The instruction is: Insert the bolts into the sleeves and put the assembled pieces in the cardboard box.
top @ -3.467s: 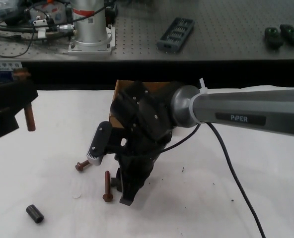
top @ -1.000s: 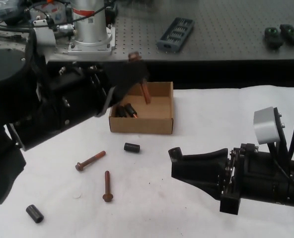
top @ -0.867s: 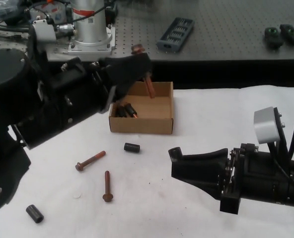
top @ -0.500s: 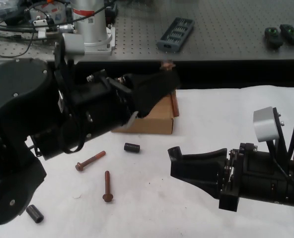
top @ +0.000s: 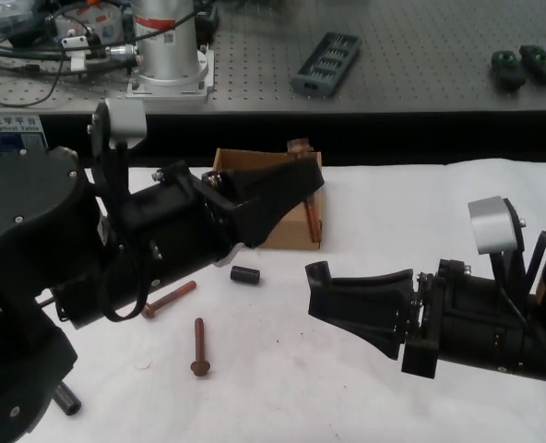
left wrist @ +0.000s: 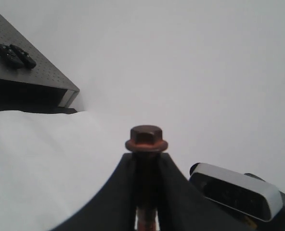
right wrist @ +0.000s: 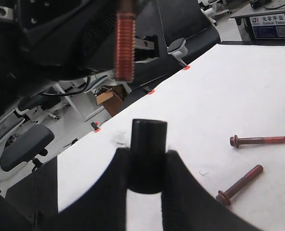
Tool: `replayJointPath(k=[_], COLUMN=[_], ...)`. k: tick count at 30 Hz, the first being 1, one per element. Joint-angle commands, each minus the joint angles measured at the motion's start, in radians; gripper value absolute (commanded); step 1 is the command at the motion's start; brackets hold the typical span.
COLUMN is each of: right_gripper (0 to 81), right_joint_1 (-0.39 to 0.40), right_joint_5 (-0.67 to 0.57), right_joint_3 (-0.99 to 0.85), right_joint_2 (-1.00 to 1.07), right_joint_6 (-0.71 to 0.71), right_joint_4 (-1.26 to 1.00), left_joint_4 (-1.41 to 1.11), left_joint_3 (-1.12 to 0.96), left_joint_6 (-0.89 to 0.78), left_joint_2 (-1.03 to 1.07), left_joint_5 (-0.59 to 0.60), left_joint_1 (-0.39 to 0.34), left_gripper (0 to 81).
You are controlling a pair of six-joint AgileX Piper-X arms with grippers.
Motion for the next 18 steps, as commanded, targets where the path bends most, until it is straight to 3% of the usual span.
replayJointPath(k=[1, 18], right_gripper=[3.1, 3.1], right_joint_1=[-0.005, -0.005], right_joint_5=[0.023, 0.019], right_joint_3=[-0.002, -0.002], right_joint_2=[0.002, 0.002], right_joint_6=[0.05, 0.05], right_joint_4=[-0.048, -0.048], left_joint_4=[-0.025, 0.068], left_joint_3=[-0.005, -0.003], left_joint_6=[0.007, 0.03], left_joint_2=[-0.004, -0.004], left_joint_5=[-0.008, -0.008], left_joint_1=[-0.003, -0.003], left_gripper=[0.6, 0.6])
